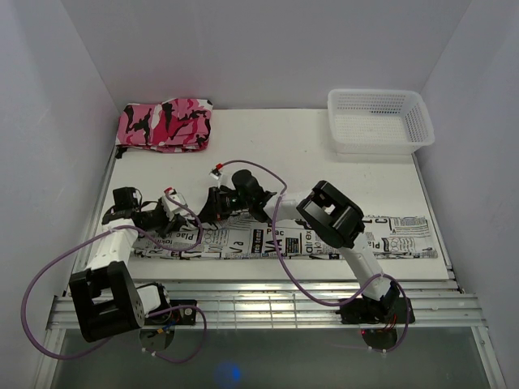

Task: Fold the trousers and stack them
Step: Fold the trousers

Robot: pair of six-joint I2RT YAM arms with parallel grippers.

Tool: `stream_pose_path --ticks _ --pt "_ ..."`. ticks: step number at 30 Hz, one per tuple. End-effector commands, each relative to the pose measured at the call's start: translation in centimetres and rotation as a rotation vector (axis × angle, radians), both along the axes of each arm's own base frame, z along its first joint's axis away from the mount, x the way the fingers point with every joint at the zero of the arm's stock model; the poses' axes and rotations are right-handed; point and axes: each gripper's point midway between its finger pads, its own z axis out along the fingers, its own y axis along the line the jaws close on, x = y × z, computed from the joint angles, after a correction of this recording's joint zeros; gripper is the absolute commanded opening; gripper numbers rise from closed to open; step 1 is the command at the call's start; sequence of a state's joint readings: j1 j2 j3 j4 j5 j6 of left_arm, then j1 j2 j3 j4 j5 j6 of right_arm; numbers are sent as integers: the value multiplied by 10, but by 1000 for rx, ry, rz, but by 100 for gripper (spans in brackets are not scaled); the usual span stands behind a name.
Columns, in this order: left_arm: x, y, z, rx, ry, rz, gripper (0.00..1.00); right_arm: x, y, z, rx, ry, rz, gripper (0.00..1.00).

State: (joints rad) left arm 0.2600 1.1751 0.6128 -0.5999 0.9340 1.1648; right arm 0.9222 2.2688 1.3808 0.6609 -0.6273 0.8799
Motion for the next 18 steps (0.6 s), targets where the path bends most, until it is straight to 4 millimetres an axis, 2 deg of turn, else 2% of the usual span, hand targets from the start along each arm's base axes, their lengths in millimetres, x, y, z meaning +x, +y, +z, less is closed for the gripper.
stream_pose_path --ticks 1,4,9,10,12,13,18 --pt "0 -3 -3 -25 20 9 9 1 13 104 219 -142 54 13" --pt "2 0 -5 -14 27 25 9 9 13 113 208 -206 48 9" --pt "7 5 -6 5 27 53 0 32 5 99 135 -277 10 8" --pt "7 7 -9 13 37 62 0 38 2 93 108 -315 5 9" --pt "8 10 -10 19 42 76 0 49 -4 99 106 -371 -4 11" --pt "8 11 -12 22 53 84 0 55 -8 94 78 -405 -6 12" --pt "13 15 -10 20 64 103 0 88 -28 115 89 -512 -41 12"
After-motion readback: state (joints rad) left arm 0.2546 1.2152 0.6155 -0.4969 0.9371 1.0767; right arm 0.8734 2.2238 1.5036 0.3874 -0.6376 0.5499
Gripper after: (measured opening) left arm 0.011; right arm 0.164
